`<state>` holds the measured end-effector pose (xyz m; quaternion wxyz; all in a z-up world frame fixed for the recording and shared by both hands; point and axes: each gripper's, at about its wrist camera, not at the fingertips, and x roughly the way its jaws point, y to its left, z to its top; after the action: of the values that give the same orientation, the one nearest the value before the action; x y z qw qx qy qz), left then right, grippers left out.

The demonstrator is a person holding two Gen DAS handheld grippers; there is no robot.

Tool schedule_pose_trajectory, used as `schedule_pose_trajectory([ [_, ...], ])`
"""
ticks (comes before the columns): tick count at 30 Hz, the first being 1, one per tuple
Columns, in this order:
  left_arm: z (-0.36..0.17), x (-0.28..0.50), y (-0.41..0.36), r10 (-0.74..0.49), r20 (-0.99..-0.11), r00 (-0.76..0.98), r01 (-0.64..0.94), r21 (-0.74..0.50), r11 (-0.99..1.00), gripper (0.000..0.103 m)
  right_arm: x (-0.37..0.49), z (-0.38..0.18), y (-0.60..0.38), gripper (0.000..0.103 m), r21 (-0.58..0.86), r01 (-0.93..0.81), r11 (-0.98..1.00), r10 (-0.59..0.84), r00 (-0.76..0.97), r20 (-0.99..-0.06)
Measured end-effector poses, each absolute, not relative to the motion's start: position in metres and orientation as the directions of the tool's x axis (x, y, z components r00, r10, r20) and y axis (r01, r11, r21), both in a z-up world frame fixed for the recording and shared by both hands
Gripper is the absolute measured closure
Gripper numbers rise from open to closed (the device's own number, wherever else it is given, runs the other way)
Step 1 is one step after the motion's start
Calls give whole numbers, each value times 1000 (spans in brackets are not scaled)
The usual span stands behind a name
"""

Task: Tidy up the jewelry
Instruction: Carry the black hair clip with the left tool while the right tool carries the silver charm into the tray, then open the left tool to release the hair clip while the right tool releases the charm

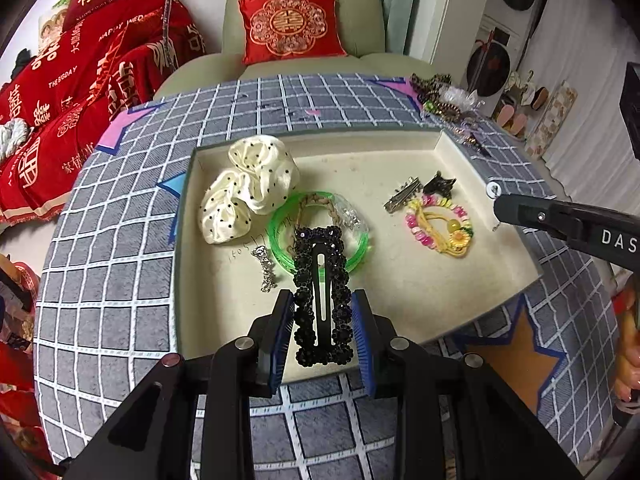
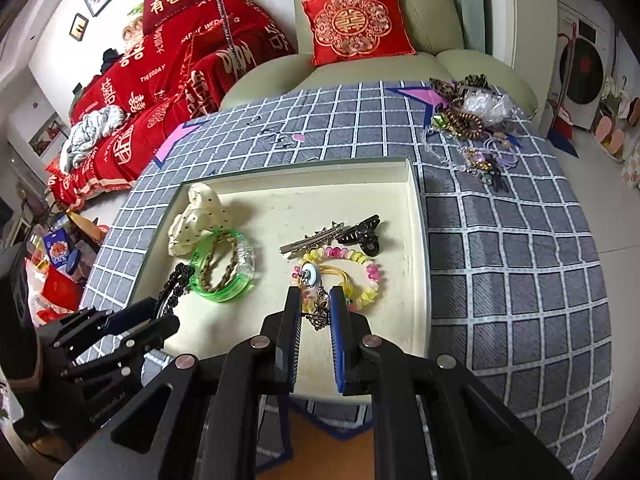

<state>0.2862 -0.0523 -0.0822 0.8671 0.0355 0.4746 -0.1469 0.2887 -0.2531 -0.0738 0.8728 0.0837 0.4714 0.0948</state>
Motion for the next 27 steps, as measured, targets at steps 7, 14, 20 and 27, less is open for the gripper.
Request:
schedule_pose_trajectory([
  [7,-97,298,-58,-197,-846,495,281,-59,958,65,309,-97,-250,88,240,-59,969,235,515,-824],
  [14,-107,303,-64,-164,-849,502,286,-16,958,65,324,-116,-248,88,217,-42,975,208,499,-841],
  [20,-111,304,-71,-134,-851,507,287,21,958,65,328,-119,-244,88,187,-60,980,192,508,-839],
  [27,-104,304,-72,-110,-841,529,269,43,962,64,331,-124,-247,87,214,-47,976,210,487,-848],
])
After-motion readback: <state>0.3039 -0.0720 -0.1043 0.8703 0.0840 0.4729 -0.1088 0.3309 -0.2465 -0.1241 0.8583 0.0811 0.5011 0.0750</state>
